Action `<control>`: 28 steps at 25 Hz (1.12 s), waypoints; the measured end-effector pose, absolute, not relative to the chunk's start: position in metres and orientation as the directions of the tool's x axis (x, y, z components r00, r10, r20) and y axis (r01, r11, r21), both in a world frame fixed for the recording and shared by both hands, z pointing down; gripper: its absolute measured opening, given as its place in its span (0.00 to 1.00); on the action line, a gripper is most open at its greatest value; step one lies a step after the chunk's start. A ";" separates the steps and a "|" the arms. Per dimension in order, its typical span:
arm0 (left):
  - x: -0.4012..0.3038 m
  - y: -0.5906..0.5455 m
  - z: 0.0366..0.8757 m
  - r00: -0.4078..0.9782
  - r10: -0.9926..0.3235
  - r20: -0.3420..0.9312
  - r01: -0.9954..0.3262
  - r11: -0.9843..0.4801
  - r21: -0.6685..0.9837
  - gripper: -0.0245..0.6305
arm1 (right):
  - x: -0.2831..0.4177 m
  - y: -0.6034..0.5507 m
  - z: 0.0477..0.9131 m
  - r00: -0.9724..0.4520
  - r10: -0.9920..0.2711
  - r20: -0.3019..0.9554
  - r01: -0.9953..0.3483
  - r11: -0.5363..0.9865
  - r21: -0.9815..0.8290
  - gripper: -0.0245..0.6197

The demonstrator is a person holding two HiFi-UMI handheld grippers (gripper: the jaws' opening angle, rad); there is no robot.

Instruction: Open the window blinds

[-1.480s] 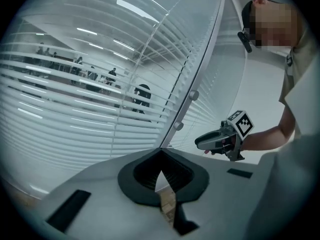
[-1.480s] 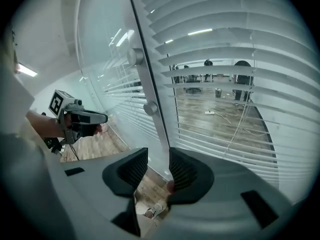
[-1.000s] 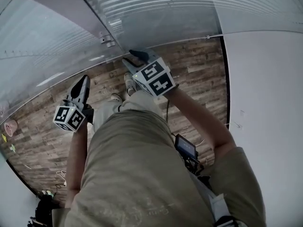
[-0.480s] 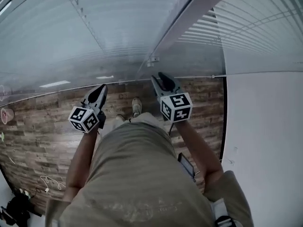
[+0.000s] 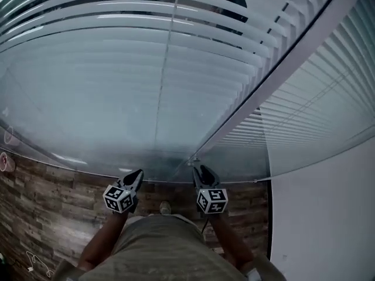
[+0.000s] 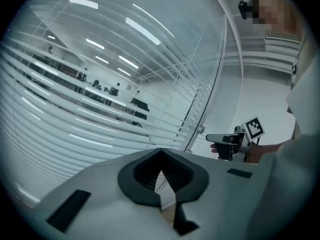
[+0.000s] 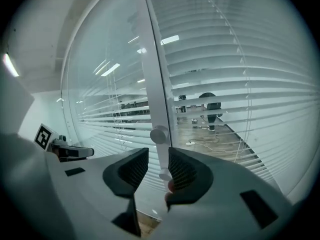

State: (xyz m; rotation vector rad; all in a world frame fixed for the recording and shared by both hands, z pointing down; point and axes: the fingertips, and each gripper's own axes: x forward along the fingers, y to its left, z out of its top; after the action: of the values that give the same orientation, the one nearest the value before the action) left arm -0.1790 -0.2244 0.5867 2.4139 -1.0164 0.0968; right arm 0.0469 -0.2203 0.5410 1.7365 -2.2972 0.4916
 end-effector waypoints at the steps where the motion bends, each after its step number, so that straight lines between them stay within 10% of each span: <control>1: -0.179 -0.225 0.582 0.708 -0.663 0.242 -0.696 -0.595 0.402 0.06 | 0.048 -0.222 0.539 -0.283 -0.891 0.356 -0.959 0.251 -0.133 0.24; 28: -0.111 -0.174 0.607 0.686 -0.710 0.159 -0.718 -0.626 0.305 0.06 | 0.067 -0.190 0.553 -0.447 -0.864 0.233 -0.894 0.419 -0.160 0.24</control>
State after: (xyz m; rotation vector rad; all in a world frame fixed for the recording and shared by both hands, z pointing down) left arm -0.1111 -0.1743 0.6069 2.5554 -1.1229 0.0332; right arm 0.0672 -0.1904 0.5534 1.5844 -2.5479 0.3966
